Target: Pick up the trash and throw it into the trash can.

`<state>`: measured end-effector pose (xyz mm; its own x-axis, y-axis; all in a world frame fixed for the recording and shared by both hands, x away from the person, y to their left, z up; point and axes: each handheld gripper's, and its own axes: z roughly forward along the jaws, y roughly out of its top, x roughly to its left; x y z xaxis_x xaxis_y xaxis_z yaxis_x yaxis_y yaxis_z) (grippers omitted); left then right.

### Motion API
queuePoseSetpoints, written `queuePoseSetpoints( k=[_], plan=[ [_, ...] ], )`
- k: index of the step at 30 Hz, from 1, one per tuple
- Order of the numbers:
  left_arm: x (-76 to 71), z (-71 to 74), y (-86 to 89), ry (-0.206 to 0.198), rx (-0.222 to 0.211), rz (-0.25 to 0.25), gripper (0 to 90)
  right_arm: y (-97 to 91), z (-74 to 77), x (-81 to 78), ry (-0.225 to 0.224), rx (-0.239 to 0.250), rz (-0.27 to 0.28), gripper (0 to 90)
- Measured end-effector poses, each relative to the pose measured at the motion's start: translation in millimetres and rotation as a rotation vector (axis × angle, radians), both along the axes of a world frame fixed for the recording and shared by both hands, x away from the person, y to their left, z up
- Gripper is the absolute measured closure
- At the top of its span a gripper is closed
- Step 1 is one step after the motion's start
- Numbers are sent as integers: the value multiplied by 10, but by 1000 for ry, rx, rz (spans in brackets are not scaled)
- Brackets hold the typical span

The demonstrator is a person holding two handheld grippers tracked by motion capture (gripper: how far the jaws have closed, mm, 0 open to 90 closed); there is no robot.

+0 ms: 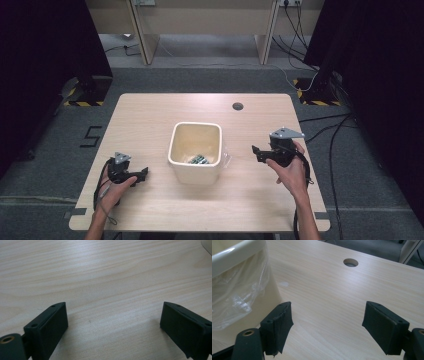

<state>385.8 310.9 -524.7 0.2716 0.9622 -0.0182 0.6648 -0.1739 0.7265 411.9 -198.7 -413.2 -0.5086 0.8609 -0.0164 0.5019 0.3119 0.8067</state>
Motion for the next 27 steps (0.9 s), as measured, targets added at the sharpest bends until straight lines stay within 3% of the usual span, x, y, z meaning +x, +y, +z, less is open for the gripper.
queuePoseSetpoints(
  k=[19, 27],
  plan=[
    [0, 0, 0, 0, 0, 0, 66, -100, -202, -57, 35, -46, -37, 234],
    [0, 0, 0, 0, 0, 0, 66, -116, -299, -82, 53, -43, -38, 234]
  ],
)
